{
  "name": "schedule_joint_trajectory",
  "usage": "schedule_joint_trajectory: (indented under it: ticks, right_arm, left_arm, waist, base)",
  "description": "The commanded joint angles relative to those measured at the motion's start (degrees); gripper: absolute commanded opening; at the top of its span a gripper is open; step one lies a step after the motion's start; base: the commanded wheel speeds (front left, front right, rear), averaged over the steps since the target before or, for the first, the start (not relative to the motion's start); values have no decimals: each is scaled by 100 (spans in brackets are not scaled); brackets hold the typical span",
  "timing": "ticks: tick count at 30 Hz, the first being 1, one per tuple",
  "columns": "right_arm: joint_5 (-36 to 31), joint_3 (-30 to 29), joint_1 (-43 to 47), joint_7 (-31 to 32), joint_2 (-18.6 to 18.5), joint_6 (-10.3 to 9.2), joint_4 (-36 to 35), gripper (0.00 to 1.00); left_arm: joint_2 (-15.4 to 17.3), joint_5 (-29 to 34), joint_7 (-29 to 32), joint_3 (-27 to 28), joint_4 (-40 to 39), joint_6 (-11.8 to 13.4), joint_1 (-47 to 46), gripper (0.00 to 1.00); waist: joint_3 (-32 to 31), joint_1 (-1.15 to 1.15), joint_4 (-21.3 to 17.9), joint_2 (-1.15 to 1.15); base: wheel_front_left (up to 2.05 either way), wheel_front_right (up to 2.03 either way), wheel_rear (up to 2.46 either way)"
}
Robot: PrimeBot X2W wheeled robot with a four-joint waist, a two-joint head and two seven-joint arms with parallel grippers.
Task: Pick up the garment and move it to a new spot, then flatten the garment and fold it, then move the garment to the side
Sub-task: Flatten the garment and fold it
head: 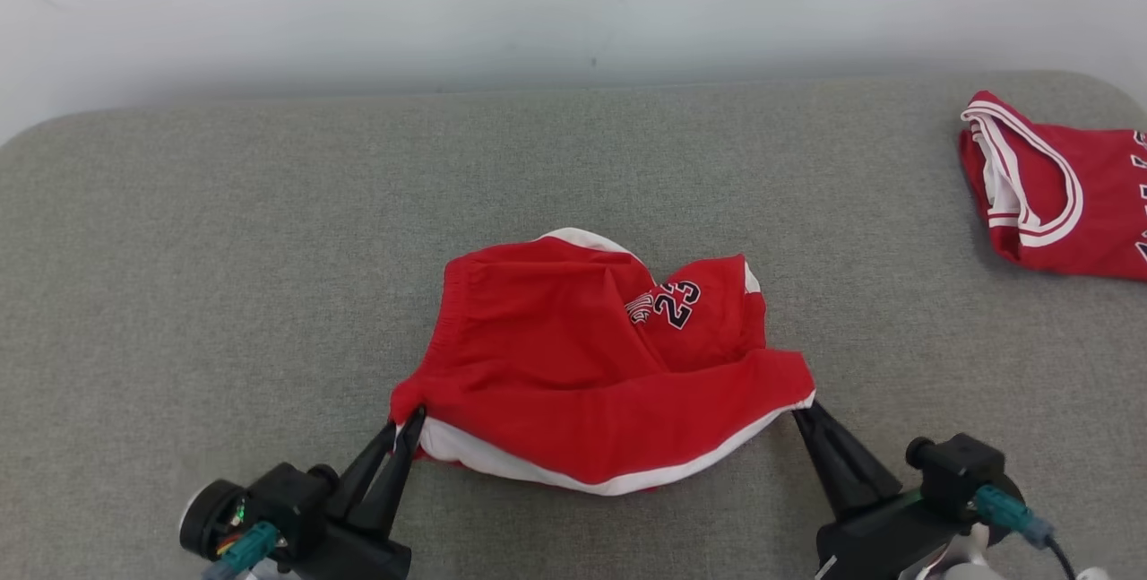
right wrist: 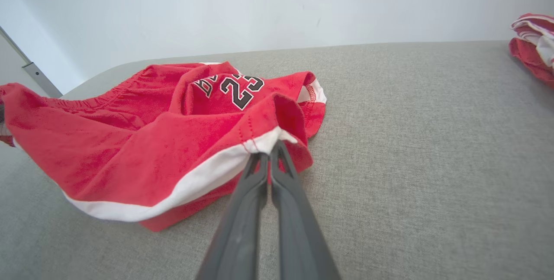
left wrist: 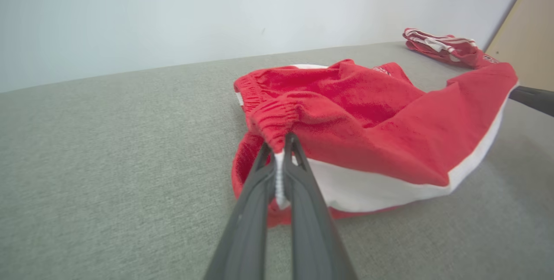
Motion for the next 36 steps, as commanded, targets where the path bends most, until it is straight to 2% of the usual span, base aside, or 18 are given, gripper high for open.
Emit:
schedule_joint_trajectory:
  ticks: [1,9,13,17,19,27,32,36]
  right_arm:
    - [-51,-60,52,1,-66,-15,-132,0]
    - [307,-280,-562,31,-259,-15,-771,0]
    - [554,-368,-1337,280,-337,-15,-773,0]
    - [820,-583,-2446,661,-283,-15,-660,0]
    - [941,-676,-3116,899,-239,-15,-533,0]
    - [1004,-1100,-6193,1633,-53,-15,295,0]
    - [830,-1241,-7733,1761,102,-15,1005,0]
    - [637,-1248,-8577,1694,171,-15,1552,0]
  left_arm:
    - [-23,-54,-17,59,-104,13,59,0]
    - [150,-412,20,164,-565,12,-763,0]
    - [210,-656,276,100,-612,12,-1707,0]
    - [297,-976,623,133,-513,13,-2992,0]
    - [278,-1247,794,203,-356,12,-3711,0]
    - [231,-1458,1260,146,495,12,-6735,0]
    - [112,-1503,1207,-3,1174,12,-8206,0]
    - [89,-1555,1100,-279,1632,12,-9059,0]
  waist:
    - [-27,0,-13,0]
    - [58,0,-88,0]
    - [346,0,-108,0]
    - [930,0,-152,0]
    - [1287,0,-180,0]
    - [2587,0,-280,0]
    - [3038,0,-329,0]
    - [3223,0,-344,0]
  base:
    - [0,0,0]
    - [0,0,0]
    - [0,0,0]
    - [0,0,0]
    - [0,0,0]
    - [0,0,0]
    - [0,0,0]
    - [0,0,0]
